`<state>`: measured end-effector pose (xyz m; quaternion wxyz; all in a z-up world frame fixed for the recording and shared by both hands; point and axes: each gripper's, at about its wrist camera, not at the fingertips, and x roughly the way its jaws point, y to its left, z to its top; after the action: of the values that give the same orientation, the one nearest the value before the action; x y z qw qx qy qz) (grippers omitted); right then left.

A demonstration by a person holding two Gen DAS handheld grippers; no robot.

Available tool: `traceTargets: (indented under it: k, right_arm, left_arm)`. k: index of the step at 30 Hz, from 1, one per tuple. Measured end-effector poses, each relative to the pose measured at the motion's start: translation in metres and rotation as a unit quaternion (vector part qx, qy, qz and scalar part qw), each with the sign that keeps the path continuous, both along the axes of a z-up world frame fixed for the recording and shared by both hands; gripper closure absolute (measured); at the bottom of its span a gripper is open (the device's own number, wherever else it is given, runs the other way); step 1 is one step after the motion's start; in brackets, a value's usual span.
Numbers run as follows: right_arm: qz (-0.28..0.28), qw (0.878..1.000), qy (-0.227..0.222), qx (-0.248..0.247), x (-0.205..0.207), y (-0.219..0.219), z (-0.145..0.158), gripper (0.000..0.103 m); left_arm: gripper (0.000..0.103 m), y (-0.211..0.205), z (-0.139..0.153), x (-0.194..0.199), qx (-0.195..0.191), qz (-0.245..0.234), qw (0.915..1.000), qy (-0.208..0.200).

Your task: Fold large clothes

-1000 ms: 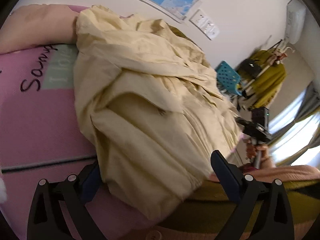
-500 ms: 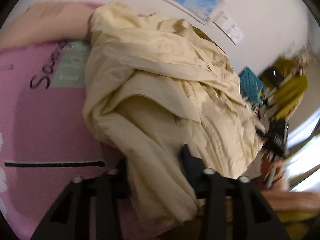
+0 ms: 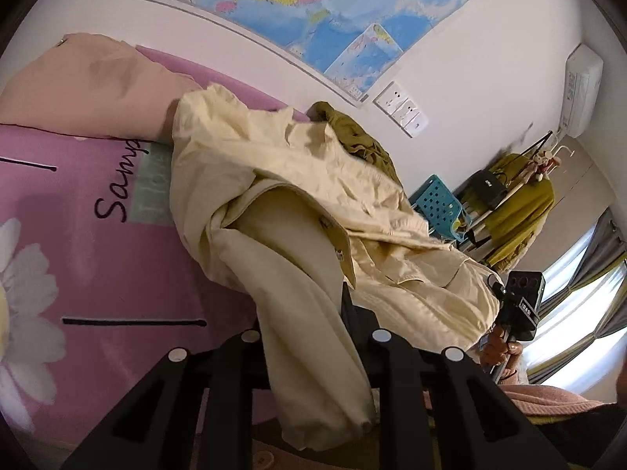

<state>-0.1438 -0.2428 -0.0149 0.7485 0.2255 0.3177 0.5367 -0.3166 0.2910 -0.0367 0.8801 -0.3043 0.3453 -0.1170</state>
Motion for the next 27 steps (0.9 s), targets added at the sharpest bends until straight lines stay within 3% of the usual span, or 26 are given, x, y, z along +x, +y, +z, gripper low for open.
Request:
traceTargets:
  k: [10, 20, 27]
  right_arm:
    - [-0.031, 0.999, -0.013, 0.005, 0.031, 0.012, 0.029, 0.087]
    - [-0.053, 0.998, -0.017, -0.001, 0.083, 0.028, 0.058, 0.087]
    - [-0.064, 0.998, -0.010, -0.011, 0.128, 0.046, 0.072, 0.087]
  left_arm:
    - [0.084, 0.012, 0.030, 0.031, 0.004, -0.014, 0.9999, -0.006]
    - [0.083, 0.021, 0.071, 0.082, 0.047, -0.016, 0.9987, -0.007]
    - [0.083, 0.033, 0.085, 0.123, 0.063, -0.004, 0.9980, 0.003]
